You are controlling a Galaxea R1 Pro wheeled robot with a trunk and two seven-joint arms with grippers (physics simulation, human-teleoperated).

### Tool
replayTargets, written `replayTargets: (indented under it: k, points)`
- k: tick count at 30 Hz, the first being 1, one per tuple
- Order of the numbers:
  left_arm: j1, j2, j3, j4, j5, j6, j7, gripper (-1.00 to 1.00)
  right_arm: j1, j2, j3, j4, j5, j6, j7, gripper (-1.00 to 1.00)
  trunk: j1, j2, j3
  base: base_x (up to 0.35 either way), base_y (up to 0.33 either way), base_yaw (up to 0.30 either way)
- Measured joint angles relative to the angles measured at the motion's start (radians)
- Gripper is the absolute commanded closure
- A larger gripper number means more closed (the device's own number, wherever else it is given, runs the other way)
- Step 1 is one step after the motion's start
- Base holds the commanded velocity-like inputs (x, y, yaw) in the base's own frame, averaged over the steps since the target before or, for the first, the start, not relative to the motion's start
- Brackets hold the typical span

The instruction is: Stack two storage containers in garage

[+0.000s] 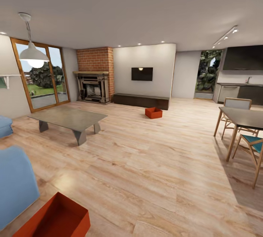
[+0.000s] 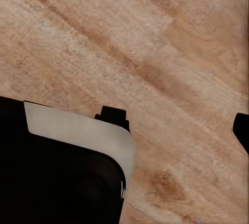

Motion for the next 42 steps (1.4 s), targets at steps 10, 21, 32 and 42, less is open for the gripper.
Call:
replayTargets:
  k: [10,21,32,42]
  points:
    - [0.000,-0.001,0.000,-0.001,-0.001,-0.004,0.000,-1.00,0.000,-0.001,-0.001,0.000,-0.002,0.000,0.002,-1.00,0.000,0.000,0.000,0.277,-0.105,0.190]
    - [0.000,-0.003,0.000,-0.002,-0.001,-0.010,0.000,-1.00,0.000,-0.001,-0.001,0.000,-0.001,0.000,0.004,-1.00,0.001,0.000,0.000,0.022,-0.011,0.274]
    - [0.000,-0.003,0.001,-0.003,0.000,-0.011,0.001,-1.00,0.000,-0.001,0.000,0.000,0.000,0.000,0.006,-1.00,0.001,0.000,0.000,0.001,0.000,0.275]
    - [0.000,-0.006,0.003,-0.006,-0.001,-0.012,0.007,-1.00,0.000,-0.002,0.010,0.000,0.013,-0.002,0.009,-1.00,0.001,0.000,0.000,0.000,0.000,0.275]
